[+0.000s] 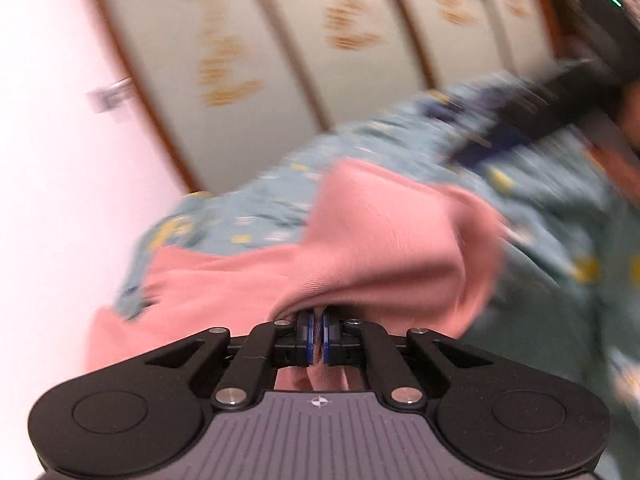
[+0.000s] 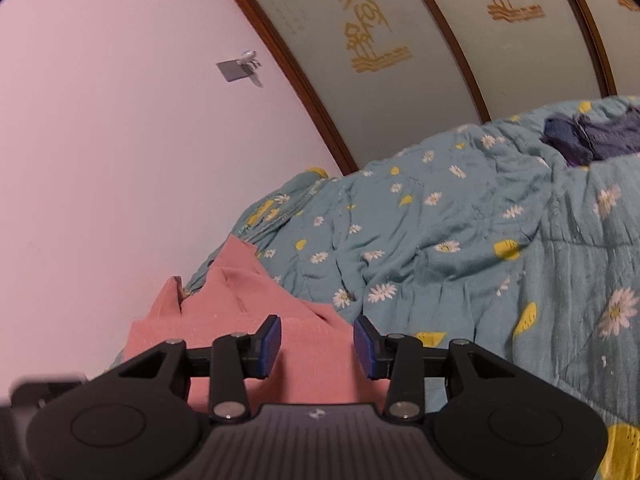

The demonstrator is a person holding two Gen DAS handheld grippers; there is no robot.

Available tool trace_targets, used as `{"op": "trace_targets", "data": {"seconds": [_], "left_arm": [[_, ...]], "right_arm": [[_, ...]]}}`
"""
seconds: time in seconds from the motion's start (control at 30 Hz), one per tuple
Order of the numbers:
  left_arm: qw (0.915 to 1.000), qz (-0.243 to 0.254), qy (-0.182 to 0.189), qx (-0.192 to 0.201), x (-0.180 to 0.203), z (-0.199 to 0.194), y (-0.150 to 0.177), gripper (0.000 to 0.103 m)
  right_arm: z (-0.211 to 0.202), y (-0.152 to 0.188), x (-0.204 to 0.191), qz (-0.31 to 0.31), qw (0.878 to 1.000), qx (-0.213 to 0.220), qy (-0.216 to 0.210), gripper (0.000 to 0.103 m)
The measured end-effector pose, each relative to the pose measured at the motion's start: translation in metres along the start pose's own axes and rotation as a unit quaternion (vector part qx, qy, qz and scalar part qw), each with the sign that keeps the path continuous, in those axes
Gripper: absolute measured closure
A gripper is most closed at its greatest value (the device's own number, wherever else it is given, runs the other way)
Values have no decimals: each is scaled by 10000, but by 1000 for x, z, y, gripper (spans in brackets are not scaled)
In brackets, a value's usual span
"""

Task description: Fold clothes

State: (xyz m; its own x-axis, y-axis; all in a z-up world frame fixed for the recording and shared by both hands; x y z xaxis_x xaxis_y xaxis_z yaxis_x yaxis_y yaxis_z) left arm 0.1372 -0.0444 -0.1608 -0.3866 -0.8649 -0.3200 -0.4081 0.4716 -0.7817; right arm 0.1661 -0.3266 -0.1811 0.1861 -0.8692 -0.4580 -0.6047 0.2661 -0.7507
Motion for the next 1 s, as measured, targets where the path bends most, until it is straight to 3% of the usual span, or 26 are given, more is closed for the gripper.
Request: {"op": "trace_targets", "data": {"seconds": [0.1, 0.2, 0.27, 0.37, 0.43, 0.53, 0.6, 0.63, 0.7, 0.77, 0.83, 0.93, 0.97, 1.0], "left_arm": [[9983, -545, -173, -71, -36, 7, -3, 99], [9947, -918, -418, -206, -77, 26, 1, 99], [9934, -1009, -485, -248, -90, 36, 4, 99], [9859, -1556, -519, -327, -124, 51, 16, 99], [9779, -1998, -500, -375, -142, 60, 25, 99], [9654, -2530, -461, -427, -162, 63, 39, 99], [9586, -2785, -382, -457, -172, 67, 46, 99], [9549, -2911, -343, -473, -177, 69, 50, 99], [9478, -3139, -265, -501, -187, 72, 56, 99], [9456, -3207, -189, -519, -189, 74, 58, 99], [9444, -3238, -129, -552, -188, 78, 59, 99], [9430, -3273, -89, -594, -188, 81, 62, 99], [9414, -3316, -46, -610, -189, 83, 63, 99], [9398, -3359, -3, -625, -189, 85, 64, 99]], "right_arm": [[-3, -1, -11, -402, 9992, 17, 5, 64], [-5, -1, -31, -1190, 9928, -122, 40, 64], [-4, 3, -47, -2066, 9778, -261, 253, 64], [2, 15, -64, -3095, 9483, -509, 486, 64], [14, 31, -76, -3970, 9130, -721, 603, 64], [36, 60, -97, -5389, 8336, -947, 755, 65], [46, 79, -109, -6112, 7845, -729, 750, 65], [52, 92, -118, -6538, 7510, -598, 707, 65], [61, 108, -129, -6997, 7102, -448, 628, 64], [68, 119, -136, -7334, 6764, -313, 609, 60], [75, 126, -145, -7642, 6422, -58, 598, 47], [85, 133, -161, -8017, 5941, 316, 566, 48], [87, 133, -165, -8060, 5888, 291, 523, 53], [91, 132, -170, -8046, 5912, 208, 522, 90]]}}
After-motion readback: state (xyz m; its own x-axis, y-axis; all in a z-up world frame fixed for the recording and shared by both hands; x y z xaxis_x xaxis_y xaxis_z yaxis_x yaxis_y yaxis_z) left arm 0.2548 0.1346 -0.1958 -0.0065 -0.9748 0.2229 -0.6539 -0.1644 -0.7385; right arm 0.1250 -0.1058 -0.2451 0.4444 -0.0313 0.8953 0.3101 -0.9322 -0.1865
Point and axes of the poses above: each gripper's, at about its wrist camera, not at the fingertips, and z roughly the way its jaws point, x to its right, y to its underside, the point moved 4 cm from there along z, roughly the way its jaws point, and after that the axes turned 4 degrees about -x, right-handed, at the moved point
